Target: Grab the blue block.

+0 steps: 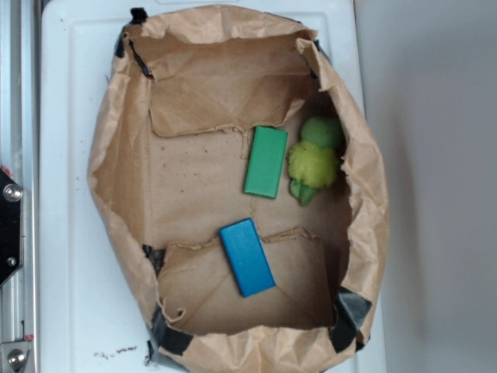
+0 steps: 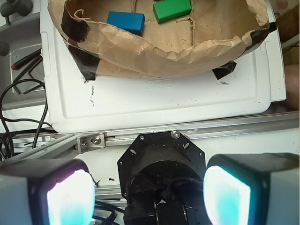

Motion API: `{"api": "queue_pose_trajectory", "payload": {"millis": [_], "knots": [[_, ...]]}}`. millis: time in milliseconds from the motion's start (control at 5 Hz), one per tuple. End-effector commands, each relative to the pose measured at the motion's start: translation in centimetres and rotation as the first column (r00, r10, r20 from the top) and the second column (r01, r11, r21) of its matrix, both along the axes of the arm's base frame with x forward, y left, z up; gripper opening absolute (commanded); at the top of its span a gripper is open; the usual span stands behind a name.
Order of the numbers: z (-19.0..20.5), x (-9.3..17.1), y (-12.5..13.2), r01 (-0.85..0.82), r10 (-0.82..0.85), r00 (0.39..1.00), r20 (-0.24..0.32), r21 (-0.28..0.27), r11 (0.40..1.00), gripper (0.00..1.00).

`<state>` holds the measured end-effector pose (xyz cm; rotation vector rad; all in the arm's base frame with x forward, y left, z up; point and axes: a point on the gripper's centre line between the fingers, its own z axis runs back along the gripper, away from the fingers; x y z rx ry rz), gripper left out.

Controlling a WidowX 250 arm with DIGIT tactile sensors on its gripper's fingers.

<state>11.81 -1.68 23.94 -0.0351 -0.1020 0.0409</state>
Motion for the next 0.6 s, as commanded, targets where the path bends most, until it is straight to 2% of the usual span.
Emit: {"api": "queue_pose_trajectory", "payload": {"millis": [0,200,400], "knots": [[0.0,0.0,0.0,0.000,0.000,1.000,0.000,0.000,1.000,1.00],[0.0,5.0,0.0,0.078,-0.078,0.997,0.006,-0.039,0.996,1.00],[-1.4,10.0,0.1,0.163,-0.163,0.987,0.000,-0.047,0.986,1.00]]}}
